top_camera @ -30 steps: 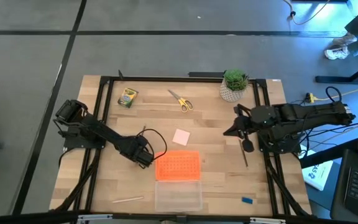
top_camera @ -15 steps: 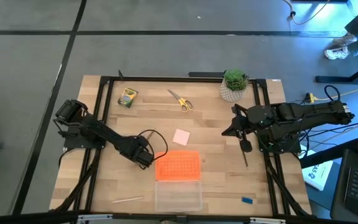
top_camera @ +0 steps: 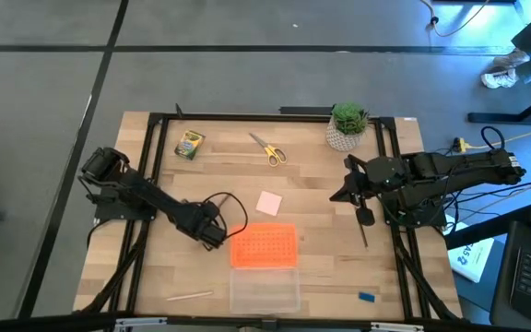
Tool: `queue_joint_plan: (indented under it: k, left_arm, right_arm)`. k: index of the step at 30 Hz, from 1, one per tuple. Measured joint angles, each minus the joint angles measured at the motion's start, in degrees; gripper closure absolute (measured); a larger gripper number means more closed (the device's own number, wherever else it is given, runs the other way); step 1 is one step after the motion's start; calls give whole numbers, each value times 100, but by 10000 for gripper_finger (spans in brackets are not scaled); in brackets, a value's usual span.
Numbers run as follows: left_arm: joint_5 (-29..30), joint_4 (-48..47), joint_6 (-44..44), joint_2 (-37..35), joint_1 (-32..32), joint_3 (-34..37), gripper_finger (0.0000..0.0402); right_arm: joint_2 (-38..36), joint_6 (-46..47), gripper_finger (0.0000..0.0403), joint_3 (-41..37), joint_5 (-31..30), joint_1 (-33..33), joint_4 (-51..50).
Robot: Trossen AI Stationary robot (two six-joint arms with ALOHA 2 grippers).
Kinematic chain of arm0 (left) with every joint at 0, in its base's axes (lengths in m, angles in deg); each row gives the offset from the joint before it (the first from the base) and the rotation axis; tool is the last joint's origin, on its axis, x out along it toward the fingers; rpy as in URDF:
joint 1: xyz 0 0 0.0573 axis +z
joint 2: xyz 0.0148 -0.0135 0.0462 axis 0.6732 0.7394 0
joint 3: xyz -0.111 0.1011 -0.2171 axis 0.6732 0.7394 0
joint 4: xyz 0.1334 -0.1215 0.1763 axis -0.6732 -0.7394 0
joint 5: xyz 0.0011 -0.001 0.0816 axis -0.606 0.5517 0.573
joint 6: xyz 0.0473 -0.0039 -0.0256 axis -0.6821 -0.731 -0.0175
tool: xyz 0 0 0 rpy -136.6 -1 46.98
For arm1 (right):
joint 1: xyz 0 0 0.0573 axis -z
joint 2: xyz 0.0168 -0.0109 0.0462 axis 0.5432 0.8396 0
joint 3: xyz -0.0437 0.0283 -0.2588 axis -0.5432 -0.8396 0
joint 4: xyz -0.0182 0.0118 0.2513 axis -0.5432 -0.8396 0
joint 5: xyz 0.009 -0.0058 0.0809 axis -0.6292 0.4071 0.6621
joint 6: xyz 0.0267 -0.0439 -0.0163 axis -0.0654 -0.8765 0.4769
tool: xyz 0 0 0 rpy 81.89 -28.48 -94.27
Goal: Pack school essentials
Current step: Put the left black pencil into the supply box
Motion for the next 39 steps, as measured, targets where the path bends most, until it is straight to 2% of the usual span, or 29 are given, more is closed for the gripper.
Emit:
queue_joint_plan:
  k: [9,12,17,24,35,39]
  left_arm:
    - [443,-175,-313,-770,-184,-33,396]
    - [470,-158,-936,-1022,-325,-118,392]
    - [588,-129,-2297,-1089,-508,-752,390]
    - [650,-96,-3616,-702,-755,-1688,391]
    - [369,-25,-3807,584,-1185,-2950,391]
    - [374,104,-3813,992,-1230,-3200,390]
  right_arm:
    - [0,-6,393,0,225,2,-4]
    - [0,-6,393,0,295,2,-22]
    - [0,-6,393,0,295,2,-143]
    - [-2,-14,393,0,293,2,-122]
    - [-4,-19,393,0,302,2,-116]
    - [-4,-28,393,0,795,0,-118]
